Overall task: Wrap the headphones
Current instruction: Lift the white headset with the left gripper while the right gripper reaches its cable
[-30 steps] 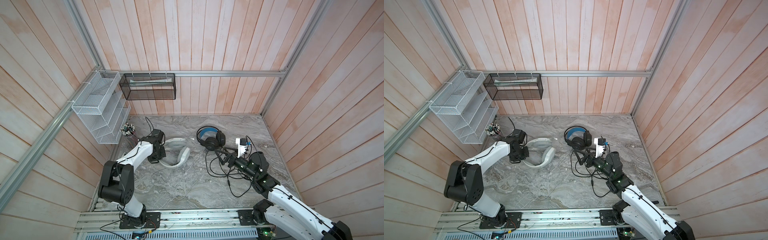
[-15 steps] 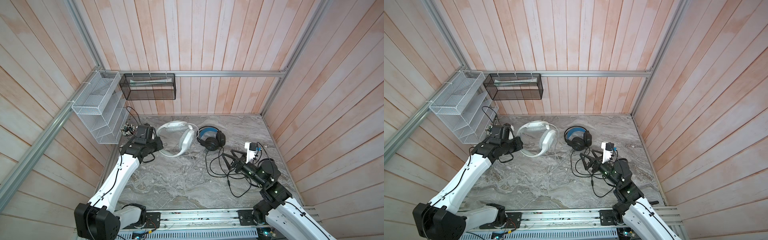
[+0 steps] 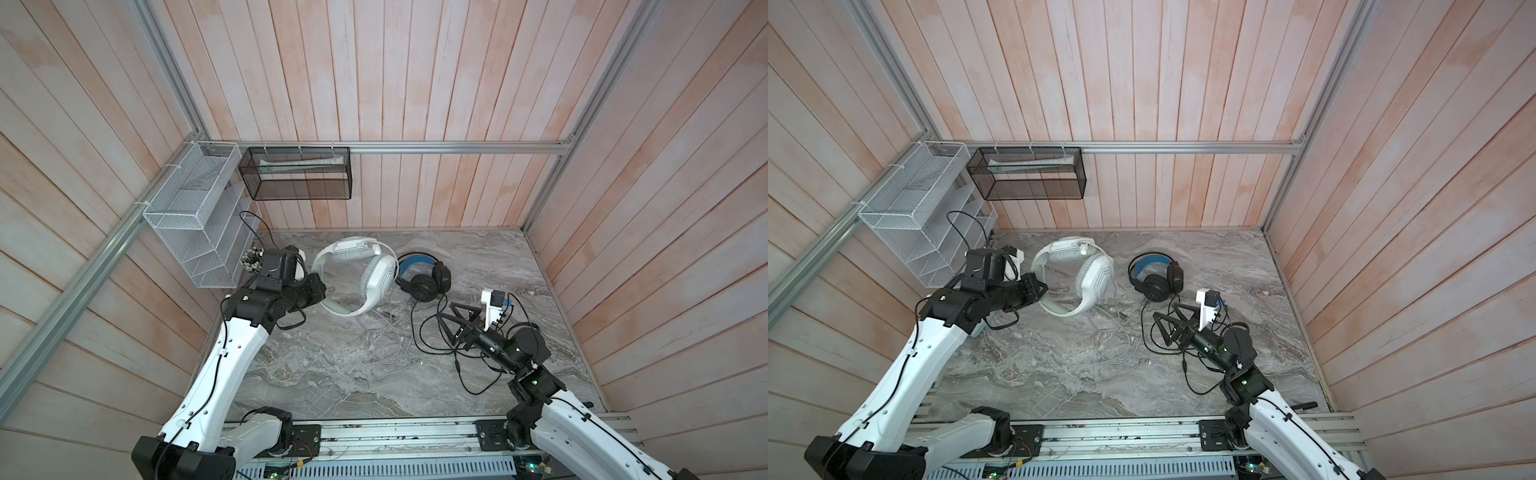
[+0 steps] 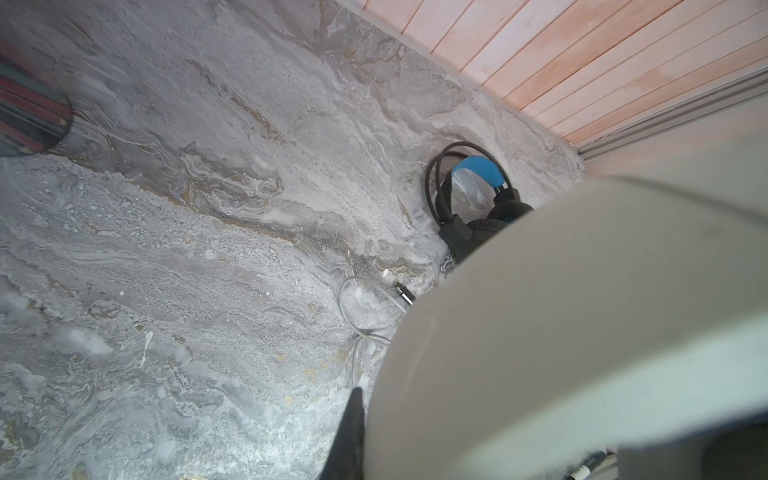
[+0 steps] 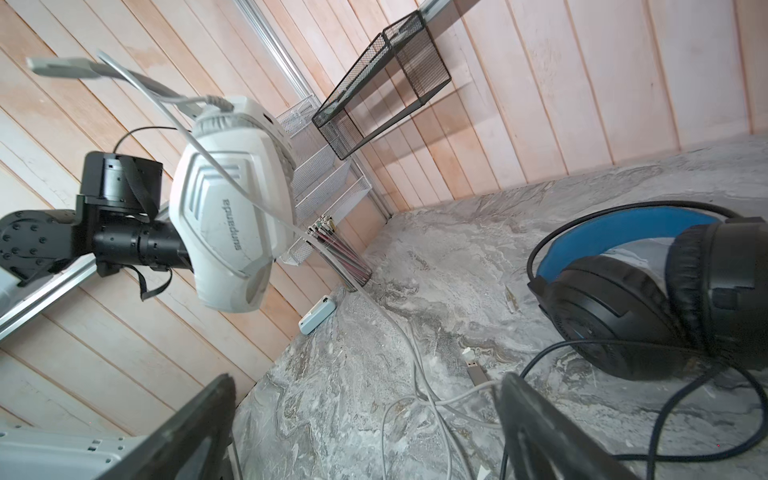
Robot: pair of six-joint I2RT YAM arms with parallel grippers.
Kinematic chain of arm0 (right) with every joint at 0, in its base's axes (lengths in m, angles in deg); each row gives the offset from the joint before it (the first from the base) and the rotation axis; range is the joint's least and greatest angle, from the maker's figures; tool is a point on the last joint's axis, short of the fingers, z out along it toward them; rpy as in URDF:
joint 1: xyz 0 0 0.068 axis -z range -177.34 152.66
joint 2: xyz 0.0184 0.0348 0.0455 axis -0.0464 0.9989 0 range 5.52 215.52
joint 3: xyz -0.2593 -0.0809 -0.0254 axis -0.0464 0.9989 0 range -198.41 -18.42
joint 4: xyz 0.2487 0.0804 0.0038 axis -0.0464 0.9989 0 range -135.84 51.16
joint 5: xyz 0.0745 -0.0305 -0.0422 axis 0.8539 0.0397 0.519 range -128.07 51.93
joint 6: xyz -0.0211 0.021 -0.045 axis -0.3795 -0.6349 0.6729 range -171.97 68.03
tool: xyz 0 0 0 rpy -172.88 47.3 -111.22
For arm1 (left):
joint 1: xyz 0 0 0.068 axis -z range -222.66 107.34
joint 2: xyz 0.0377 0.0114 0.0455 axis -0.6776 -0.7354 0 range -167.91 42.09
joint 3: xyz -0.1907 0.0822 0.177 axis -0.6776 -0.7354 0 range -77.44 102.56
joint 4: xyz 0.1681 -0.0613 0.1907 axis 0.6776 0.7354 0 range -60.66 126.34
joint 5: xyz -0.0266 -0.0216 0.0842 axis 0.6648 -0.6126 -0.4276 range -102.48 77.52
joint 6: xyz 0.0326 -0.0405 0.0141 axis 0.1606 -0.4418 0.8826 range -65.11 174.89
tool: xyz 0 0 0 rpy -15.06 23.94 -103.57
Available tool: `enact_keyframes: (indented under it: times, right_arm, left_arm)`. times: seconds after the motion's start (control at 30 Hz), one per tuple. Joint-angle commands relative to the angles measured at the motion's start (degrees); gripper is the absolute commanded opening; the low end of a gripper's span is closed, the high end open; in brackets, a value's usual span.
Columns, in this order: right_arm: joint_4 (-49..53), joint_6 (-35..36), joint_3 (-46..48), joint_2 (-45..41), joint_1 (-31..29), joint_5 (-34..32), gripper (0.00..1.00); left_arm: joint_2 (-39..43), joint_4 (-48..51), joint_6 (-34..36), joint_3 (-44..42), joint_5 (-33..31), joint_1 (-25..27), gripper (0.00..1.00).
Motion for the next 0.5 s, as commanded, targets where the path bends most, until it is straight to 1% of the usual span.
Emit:
enact_keyframes:
  times: [0.0, 0.1, 0.2, 0.37, 0.47]
  right_arm:
    - [-9.5, 2.0, -2.8, 6.9, -2.1, 3.4, 0.98]
    - [-10.9, 5.7, -7.4, 14.8, -5.9, 3.4, 0.95]
    - [-12.2, 9.1, -11.9, 21.9, -9.5, 2.7, 0.91]
    - [-20.7, 9.3, -14.7, 31.3, -11.8, 2.8, 0.91]
    - [-22.8, 9.9, -17.9, 37.0, -13.5, 4.0, 0.87]
  left_arm:
    - [0.0, 1.3, -1.1, 10.8, 2.2, 0.0, 0.0]
    - [-0.8, 4.5, -0.9, 16.5, 1.8, 0.0, 0.0]
    - [-0.4, 6.6, -1.2, 19.6, 1.9, 0.0, 0.0]
    - [0.8, 10.6, -1.5, 23.1, 0.7, 0.0, 0.0]
    - [2.0, 10.8, -2.2, 23.2, 0.4, 0.0, 0.0]
